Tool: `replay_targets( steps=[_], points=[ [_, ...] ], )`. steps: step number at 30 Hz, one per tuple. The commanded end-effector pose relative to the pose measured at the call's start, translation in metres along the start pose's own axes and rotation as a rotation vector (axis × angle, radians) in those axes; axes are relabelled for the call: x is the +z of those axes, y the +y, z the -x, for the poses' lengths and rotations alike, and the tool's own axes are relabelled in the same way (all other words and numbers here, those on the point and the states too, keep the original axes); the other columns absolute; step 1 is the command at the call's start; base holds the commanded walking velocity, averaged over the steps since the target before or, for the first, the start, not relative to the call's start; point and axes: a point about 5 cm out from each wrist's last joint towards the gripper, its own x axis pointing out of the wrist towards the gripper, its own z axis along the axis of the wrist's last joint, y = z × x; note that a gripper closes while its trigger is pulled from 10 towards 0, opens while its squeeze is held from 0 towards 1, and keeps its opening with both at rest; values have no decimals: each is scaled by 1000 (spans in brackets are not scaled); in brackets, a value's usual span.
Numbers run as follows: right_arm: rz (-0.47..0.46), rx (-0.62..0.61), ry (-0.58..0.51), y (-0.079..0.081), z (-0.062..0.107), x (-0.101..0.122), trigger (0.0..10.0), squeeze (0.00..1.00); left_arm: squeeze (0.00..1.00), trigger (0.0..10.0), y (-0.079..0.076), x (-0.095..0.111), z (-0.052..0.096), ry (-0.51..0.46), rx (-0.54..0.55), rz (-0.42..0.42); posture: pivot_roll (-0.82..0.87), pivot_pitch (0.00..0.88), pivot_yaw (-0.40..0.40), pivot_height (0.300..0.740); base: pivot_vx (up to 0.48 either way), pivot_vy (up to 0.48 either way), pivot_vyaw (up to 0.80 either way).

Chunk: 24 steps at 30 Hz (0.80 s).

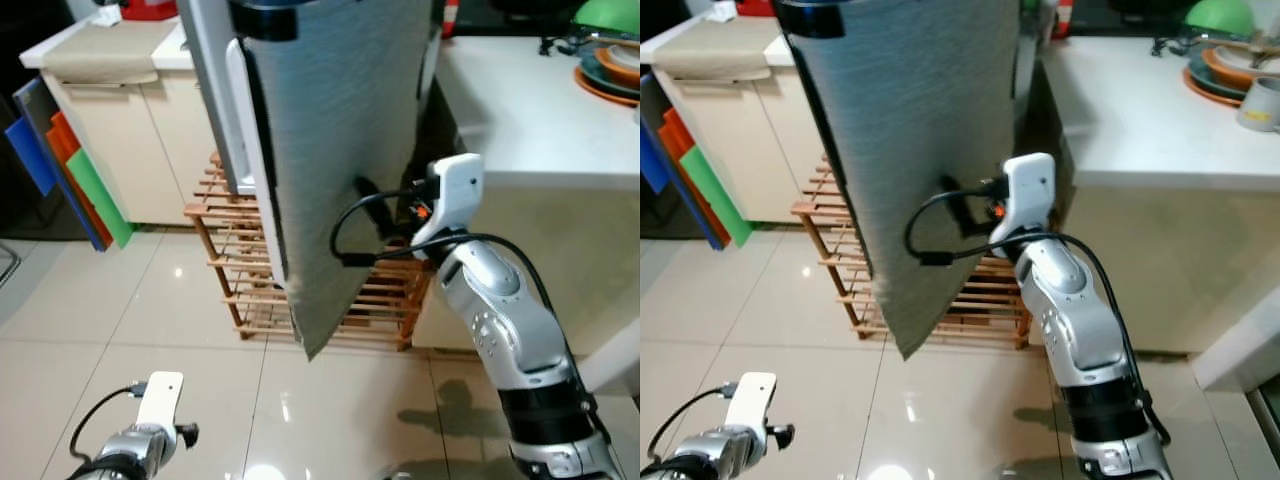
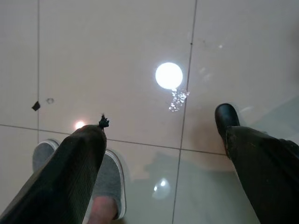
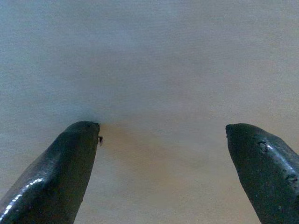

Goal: Restocking fridge

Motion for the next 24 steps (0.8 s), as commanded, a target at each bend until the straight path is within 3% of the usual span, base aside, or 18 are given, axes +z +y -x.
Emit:
replay_targets(
  steps=[1, 4, 8, 12, 15, 16, 17, 21, 23, 24],
  points=[
    [-50, 143, -12, 25, -16, 9, 10000, 0, 0, 10000, -4, 7, 0, -11, -17, 21, -138, 0, 57, 740, 0, 0, 0],
    [-74, 241, -48, 51, -39, 20, 10000, 0, 0, 10000, -11, 18, 1, -36, -56, 36, -128, 0, 52, 740, 0, 0, 0],
    [-115, 356, -110, 70, -38, 32, 10000, 0, 0, 10000, -17, 35, 2, -94, -87, 14, -119, 0, 43, 740, 0, 0, 0],
    [-132, 201, -64, 36, -32, 21, 10000, 0, 0, 10000, -29, 69, 9, -237, -138, -31, -118, 0, 39, 740, 0, 0, 0],
    [-136, -19, -43, -2, -26, 10, 10000, 0, 0, 10000, -41, 87, 14, -350, -166, -112, -118, 0, 41, 740, 0, 0, 0],
    [-139, -204, -28, -30, -16, 0, 10000, 0, 0, 10000, -54, 106, 22, -447, -206, -182, -122, 0, 42, 740, 0, 0, 0],
    [-138, -268, -18, -40, -11, -3, 10000, 0, 0, 10000, -59, 114, 25, -488, -222, -208, -123, 0, 43, 740, 0, 0, 0],
    [-53, -385, -1, -60, 10, -14, 10000, 0, 0, 10000, -84, 145, 45, -667, -324, -243, -128, 0, 47, 740, 0, 0, 0],
    [-2, -469, 11, -72, 27, -21, 10000, 0, 0, 10000, -105, 171, 71, -862, -387, -301, -136, 0, 53, 740, 0, 0, 0],
    [-2, -469, 11, -72, 27, -21, 10000, 0, 0, 10000, -105, 171, 71, -862, -387, -301, -136, 0, 53, 740, 0, 0, 0]
  ],
)
